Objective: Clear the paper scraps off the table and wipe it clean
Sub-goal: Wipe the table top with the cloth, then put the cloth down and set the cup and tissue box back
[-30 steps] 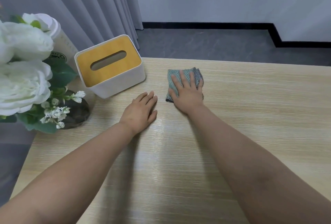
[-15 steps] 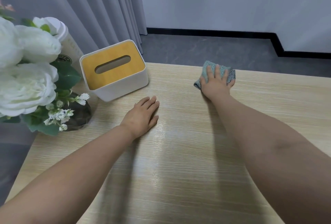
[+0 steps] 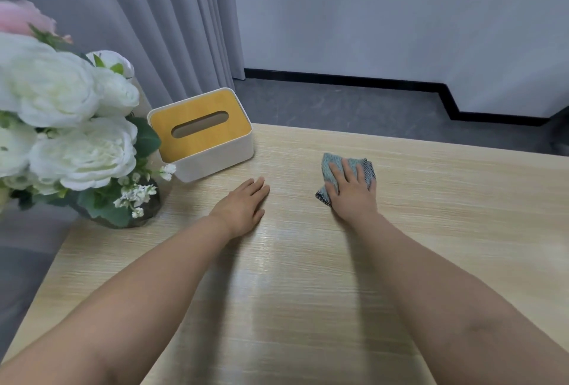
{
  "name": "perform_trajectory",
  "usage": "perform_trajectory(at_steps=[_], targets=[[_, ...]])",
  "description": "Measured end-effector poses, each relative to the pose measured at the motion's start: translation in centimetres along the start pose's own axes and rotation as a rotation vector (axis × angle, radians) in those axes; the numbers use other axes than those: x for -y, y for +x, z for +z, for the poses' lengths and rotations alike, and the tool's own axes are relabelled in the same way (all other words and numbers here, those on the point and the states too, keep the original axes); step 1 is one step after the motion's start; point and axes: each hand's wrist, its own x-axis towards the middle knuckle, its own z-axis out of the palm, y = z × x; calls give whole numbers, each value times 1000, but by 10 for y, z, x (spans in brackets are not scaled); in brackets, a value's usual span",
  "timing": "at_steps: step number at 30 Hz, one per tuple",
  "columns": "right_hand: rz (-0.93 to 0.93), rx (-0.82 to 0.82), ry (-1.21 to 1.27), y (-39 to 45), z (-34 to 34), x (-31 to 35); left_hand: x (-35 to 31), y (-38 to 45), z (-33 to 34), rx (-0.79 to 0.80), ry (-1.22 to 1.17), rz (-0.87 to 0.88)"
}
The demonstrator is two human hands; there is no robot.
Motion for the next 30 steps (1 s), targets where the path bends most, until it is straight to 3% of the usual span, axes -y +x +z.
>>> perform_trajectory(at_steps=[13, 18, 25, 30], targets=[[120, -28, 54, -91, 10, 13, 7, -66, 13, 23, 31, -9], [-198, -231, 278, -104, 1, 80, 30, -111, 8, -149, -53, -43], [-456, -92, 516, -125, 17, 198, 96, -173, 14, -404, -193, -241], [-485, -73, 653, -126, 26, 262, 135, -204, 9, -509, -205, -493]])
